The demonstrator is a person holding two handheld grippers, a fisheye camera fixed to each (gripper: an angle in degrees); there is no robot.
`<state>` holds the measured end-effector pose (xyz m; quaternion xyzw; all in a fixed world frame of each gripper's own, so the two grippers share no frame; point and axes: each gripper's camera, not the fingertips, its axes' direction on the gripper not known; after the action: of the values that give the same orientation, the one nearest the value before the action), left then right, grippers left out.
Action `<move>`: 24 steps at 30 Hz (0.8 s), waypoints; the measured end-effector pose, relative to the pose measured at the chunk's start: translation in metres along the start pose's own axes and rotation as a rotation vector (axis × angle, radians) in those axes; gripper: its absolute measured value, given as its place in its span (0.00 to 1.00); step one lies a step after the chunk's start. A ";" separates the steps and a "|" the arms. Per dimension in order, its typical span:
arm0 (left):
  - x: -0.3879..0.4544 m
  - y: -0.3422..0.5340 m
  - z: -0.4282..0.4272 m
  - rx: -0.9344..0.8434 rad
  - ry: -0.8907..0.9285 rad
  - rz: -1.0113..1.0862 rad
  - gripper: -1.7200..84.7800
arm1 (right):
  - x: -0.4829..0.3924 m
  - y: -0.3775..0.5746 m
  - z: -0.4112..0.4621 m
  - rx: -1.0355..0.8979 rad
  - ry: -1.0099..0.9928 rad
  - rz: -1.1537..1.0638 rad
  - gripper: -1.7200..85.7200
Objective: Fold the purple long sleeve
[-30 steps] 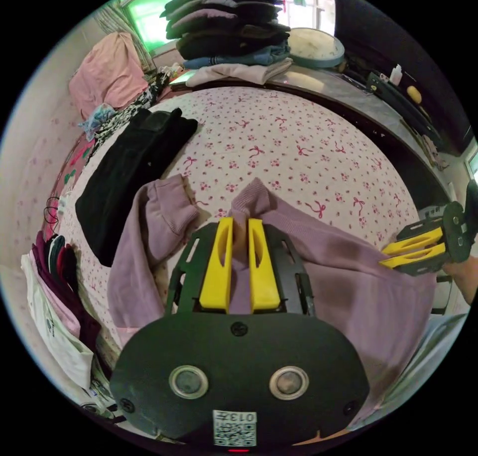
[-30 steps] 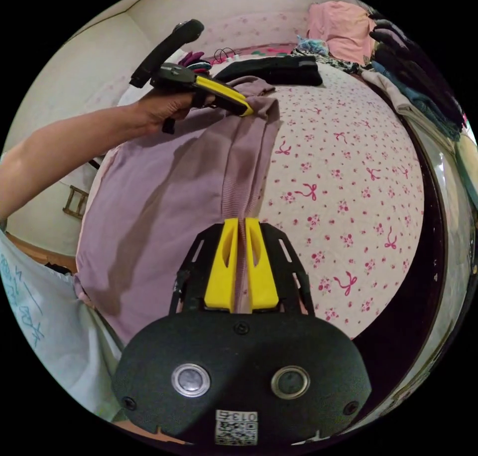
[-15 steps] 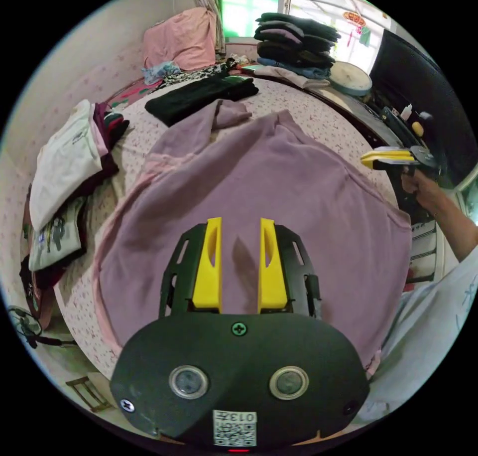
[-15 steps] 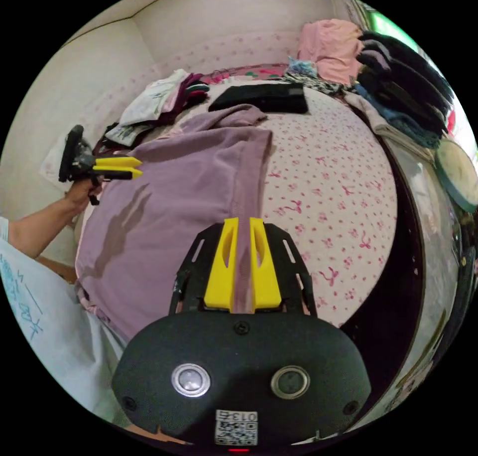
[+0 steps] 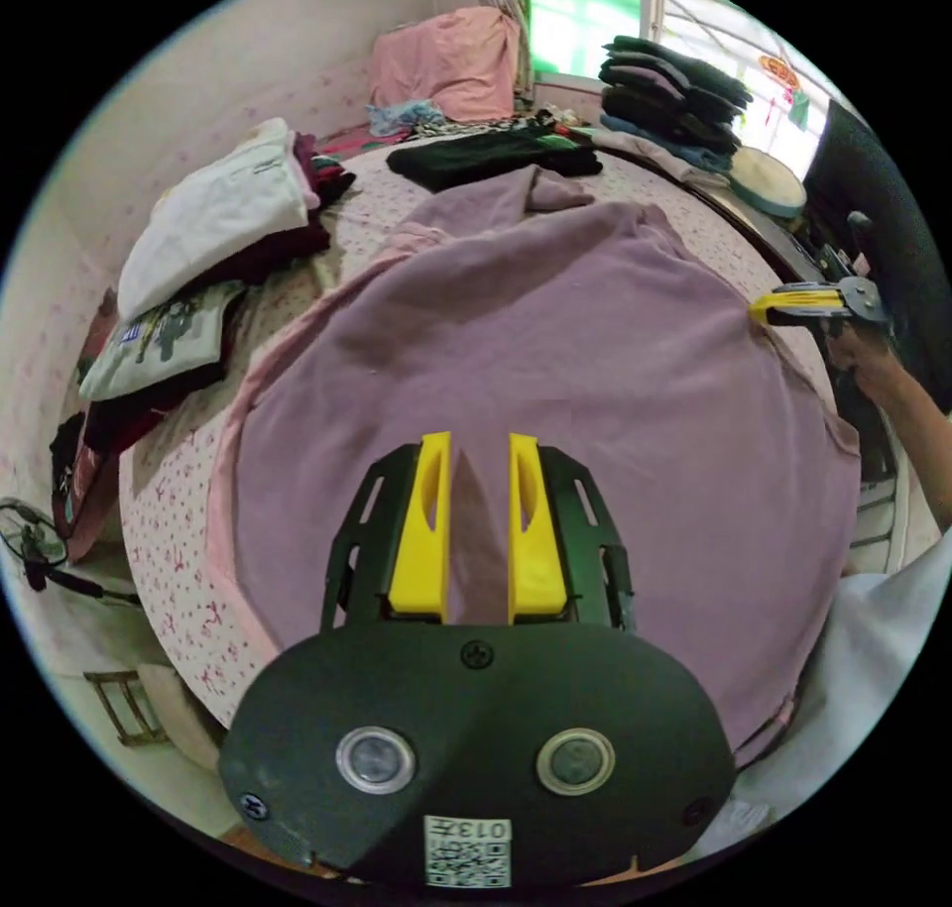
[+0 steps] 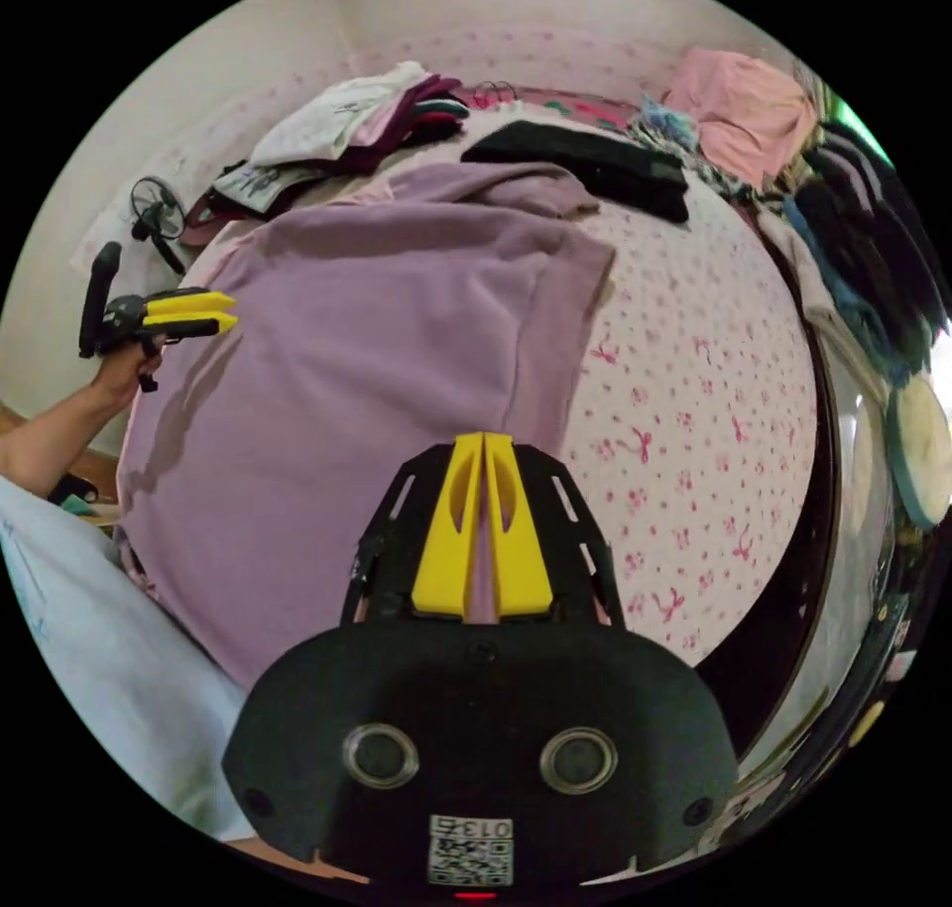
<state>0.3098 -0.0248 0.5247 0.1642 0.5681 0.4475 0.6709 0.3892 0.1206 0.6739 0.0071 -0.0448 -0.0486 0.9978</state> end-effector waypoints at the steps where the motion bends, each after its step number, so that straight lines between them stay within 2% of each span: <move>1: -0.016 -0.003 0.002 -0.010 0.000 -0.038 0.12 | -0.009 -0.009 0.000 0.023 0.011 -0.029 0.02; 4: -0.049 -0.010 0.016 -0.085 0.044 -0.092 0.11 | -0.046 -0.060 0.015 0.054 0.011 -0.122 0.02; 5: -0.060 -0.007 0.014 -0.059 0.086 -0.089 0.09 | -0.051 -0.076 0.023 0.033 0.014 -0.132 0.02; 7: -0.078 0.002 0.009 -0.047 0.126 -0.111 0.07 | -0.044 -0.090 0.040 -0.046 0.048 -0.119 0.02; 8: -0.092 0.011 0.004 -0.049 0.142 -0.140 0.06 | -0.034 -0.091 0.036 0.001 -0.006 -0.123 0.02; 10: -0.115 0.030 -0.007 -0.048 0.145 -0.199 0.07 | -0.014 -0.095 0.030 -0.047 0.000 -0.069 0.02; 13: -0.151 0.052 -0.031 0.010 0.047 -0.282 0.09 | 0.004 -0.111 0.008 -0.009 -0.023 -0.005 0.04; 16: -0.181 0.030 -0.046 0.063 -0.045 -0.319 0.11 | -0.011 -0.157 -0.008 0.125 0.018 -0.052 0.07; 19: -0.198 -0.015 -0.043 0.059 -0.046 -0.254 0.11 | -0.043 -0.227 0.000 0.162 -0.020 -0.140 0.11; 24: -0.196 -0.079 -0.013 -0.050 -0.046 -0.072 0.13 | -0.096 -0.332 0.054 -0.006 -0.023 -0.367 0.14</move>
<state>0.3392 -0.2264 0.5840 0.1369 0.5468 0.4333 0.7033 0.2574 -0.2010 0.7131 0.0116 -0.0538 -0.2299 0.9716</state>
